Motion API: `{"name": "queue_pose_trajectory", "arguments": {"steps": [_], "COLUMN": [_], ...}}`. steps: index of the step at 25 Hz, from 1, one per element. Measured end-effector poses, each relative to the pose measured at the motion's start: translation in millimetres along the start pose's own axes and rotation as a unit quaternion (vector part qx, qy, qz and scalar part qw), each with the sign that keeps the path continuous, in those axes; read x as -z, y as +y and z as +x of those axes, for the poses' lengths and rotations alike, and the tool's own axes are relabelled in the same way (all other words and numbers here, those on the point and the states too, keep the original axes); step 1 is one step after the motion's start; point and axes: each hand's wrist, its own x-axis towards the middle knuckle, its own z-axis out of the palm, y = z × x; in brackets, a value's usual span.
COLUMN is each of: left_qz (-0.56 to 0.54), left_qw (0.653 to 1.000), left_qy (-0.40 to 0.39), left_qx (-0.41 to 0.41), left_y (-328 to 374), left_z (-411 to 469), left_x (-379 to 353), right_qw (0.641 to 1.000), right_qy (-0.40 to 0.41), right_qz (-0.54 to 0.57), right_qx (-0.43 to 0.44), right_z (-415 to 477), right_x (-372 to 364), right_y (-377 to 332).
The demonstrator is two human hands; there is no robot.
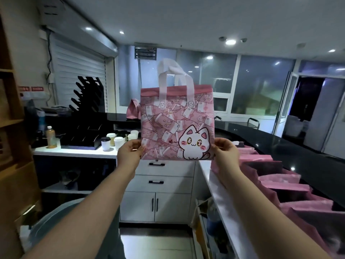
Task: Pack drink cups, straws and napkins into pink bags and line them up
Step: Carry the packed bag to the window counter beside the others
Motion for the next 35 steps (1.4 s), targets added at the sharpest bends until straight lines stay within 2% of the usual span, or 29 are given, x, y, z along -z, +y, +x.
{"name": "queue_pose_trajectory", "arguments": {"steps": [5, 11, 17, 22, 29, 32, 35], "left_qz": [0.018, 0.04, 0.063, 0.05, -0.007, 0.005, 0.015], "left_qw": [1.0, 0.998, 0.997, 0.994, 0.991, 0.994, 0.995], "left_qy": [-0.011, 0.038, 0.039, 0.085, 0.127, 0.108, 0.089], "left_qx": [-0.01, 0.018, 0.027, 0.044, 0.036, 0.027, 0.045], "left_y": [-48, -142, -207, -245, -333, -367, -403], "left_z": [136, 255, 398, 527, 663, 728, 795], "left_x": [-33, -88, -157, -194, -225, -252, -285], "right_qw": [0.999, 0.992, 0.993, 0.996, 0.991, 0.975, 0.968], "right_qy": [0.018, 0.023, 0.013, -0.008, -0.102, -0.182, -0.2], "right_qz": [-0.03, -0.122, -0.12, -0.087, -0.067, -0.091, -0.101], "right_qx": [0.007, -0.002, 0.004, -0.013, -0.049, -0.09, -0.114], "right_z": [116, 249, 405, 540, 647, 686, 734], "right_x": [-57, -95, -138, -205, -296, -344, -396], "right_y": [54, 153, 219, 264, 360, 396, 431]}}
